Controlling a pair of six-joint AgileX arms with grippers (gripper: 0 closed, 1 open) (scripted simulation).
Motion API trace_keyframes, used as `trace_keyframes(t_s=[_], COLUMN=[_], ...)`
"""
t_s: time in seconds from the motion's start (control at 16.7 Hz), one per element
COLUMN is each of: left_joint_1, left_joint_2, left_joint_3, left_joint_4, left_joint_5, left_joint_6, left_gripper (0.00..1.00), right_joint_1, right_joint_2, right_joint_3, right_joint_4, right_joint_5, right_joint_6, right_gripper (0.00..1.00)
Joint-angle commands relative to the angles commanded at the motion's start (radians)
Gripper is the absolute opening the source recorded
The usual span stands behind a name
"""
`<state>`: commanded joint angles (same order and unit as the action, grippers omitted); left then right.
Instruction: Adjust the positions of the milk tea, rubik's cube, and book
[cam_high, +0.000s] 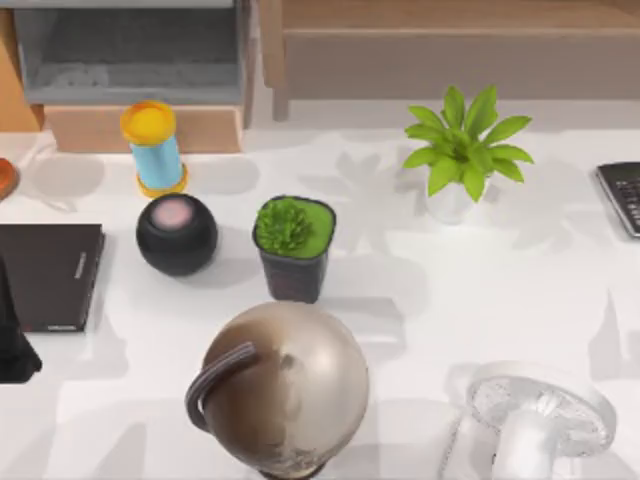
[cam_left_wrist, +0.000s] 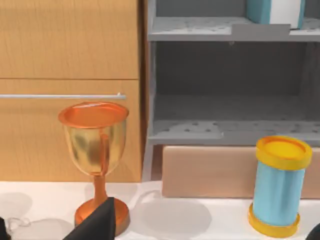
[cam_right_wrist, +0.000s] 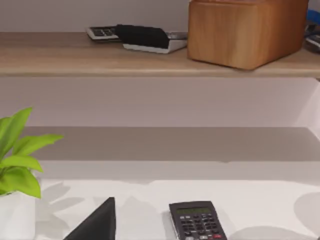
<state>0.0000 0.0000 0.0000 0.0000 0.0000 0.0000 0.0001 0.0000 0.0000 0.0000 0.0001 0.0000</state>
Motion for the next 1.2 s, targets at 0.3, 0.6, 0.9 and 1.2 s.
trace_keyframes(t_s=[0.3,0.6,0.9,1.2], left_joint_1=[-0.016,-0.068,-0.133,-0.199], left_joint_2=[0.063,0.379,0.92,1.479], left_joint_3=[0.061,0.314,0.649,0.977], left_joint_4=[0.033,0.162,0.329,0.493], left_joint_5=[-0.007,-0.051,-0.116,-0.176], left_joint_6=[-0.001,-0.003,-0.006,-0.01], left_gripper=[1.0,1.0,1.0,1.0], right_joint_1=[0.0,0.0,0.0,0.0], right_joint_2=[0.0,0.0,0.0,0.0], right_joint_3=[0.0,0.0,0.0,0.0], right_joint_4=[0.0,0.0,0.0,0.0], right_joint_5=[0.0,0.0,0.0,0.0], right_joint_6=[0.0,0.0,0.0,0.0], right_gripper=[1.0,1.0,1.0,1.0])
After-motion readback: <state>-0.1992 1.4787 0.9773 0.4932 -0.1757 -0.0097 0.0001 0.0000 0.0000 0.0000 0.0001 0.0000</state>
